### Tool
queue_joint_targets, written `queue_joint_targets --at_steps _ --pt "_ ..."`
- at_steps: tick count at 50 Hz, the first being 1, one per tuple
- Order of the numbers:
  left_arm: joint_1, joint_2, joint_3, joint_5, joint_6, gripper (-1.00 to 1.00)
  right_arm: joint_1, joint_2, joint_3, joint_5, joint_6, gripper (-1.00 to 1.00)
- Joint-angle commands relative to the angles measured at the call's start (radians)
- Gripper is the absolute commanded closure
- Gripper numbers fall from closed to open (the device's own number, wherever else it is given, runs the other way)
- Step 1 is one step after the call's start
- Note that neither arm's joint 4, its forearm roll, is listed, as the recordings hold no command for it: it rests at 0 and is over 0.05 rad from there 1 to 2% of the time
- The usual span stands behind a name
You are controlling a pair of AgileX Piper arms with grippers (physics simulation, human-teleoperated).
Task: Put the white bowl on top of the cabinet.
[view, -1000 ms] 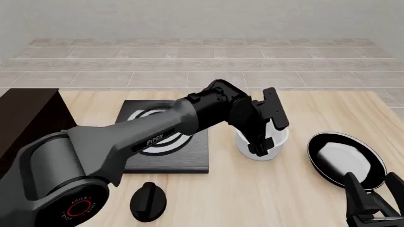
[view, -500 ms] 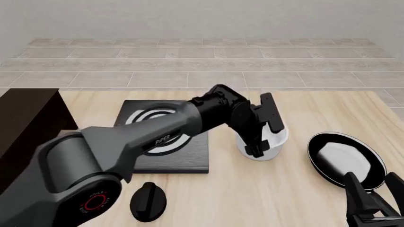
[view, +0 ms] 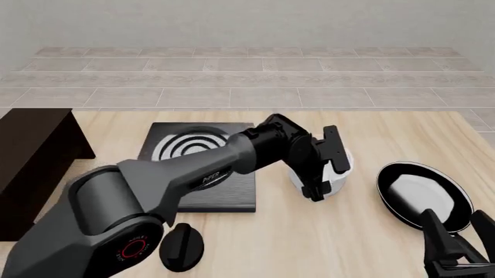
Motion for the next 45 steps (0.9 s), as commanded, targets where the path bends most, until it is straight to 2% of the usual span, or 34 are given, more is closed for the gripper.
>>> queue_joint_targets --at_steps 1,5,7,9,20,33,34,35,36,37,39,45 --pt "0.0 0.036 -0.005 -0.01 0.02 -1.0 -0.004 0.01 0.0 -0.006 0.011 -1.0" --pt "-0.001 0.041 -0.009 -0.007 0.021 -1.0 -0.003 0.008 0.0 -0.005 0.006 -1.0" --pt "0.002 0.058 -0.052 0.019 -0.013 -1.0 -0.002 0.005 0.0 -0.003 0.006 -1.0" --pt "0.002 0.059 -0.042 0.009 0.006 -1.0 -0.002 0.002 0.0 0.001 0.005 -1.0" --pt "-0.003 0.087 -0.062 0.023 0.01 -1.0 -0.002 0.001 0.0 0.003 0.006 -1.0" --pt "0.025 0.159 -0.135 0.049 0.013 -1.0 0.002 0.006 0.0 0.0 0.006 -1.0" --pt "0.018 0.166 -0.139 0.049 0.01 -1.0 0.002 0.005 0.0 0.001 0.007 -1.0" --pt "-0.007 0.177 -0.171 0.076 -0.042 -1.0 0.003 0.004 0.0 0.002 0.007 -1.0" --pt "-0.016 0.186 -0.186 0.087 -0.058 -1.0 0.004 0.004 0.0 0.002 0.006 -1.0" --pt "-0.016 0.186 -0.188 0.088 -0.058 -1.0 0.004 0.004 0.0 0.002 0.006 -1.0" --pt "0.012 0.2 -0.164 0.07 -0.002 -1.0 0.004 0.004 0.0 0.003 0.005 -1.0" --pt "0.012 0.241 -0.212 0.089 -0.011 -1.0 0.003 0.019 0.0 -0.008 0.007 -1.0"
